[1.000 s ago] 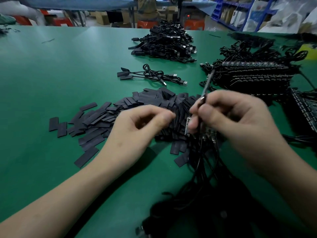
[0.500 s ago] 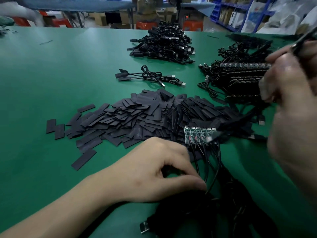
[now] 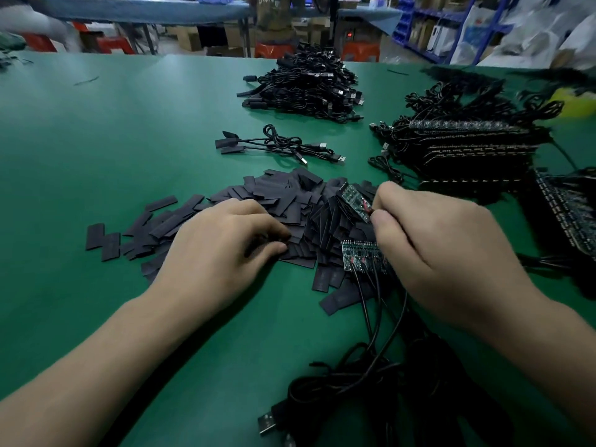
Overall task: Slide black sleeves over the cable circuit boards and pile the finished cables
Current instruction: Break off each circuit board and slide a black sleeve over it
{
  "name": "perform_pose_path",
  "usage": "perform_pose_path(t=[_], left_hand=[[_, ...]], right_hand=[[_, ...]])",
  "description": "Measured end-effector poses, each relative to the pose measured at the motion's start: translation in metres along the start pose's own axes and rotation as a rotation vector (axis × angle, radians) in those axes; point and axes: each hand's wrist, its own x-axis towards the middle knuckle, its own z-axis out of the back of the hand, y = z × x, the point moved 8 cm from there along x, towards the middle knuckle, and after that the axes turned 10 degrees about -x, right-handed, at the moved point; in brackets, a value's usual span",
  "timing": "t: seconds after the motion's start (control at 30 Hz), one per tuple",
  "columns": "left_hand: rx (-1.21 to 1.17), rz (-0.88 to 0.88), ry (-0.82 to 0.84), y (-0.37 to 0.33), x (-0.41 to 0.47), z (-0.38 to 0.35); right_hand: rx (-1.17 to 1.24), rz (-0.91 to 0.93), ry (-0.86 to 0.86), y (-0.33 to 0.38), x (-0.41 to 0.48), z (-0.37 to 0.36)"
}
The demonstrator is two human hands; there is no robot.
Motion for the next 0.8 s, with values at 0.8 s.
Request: perform_pose_path(t=[0.8], left_hand=[[-0.598, 0.017, -0.147, -0.019, -0.004, -0.002]], right_hand=[[0.796, -0.167, 0.235, 0.011, -0.006, -0.049]])
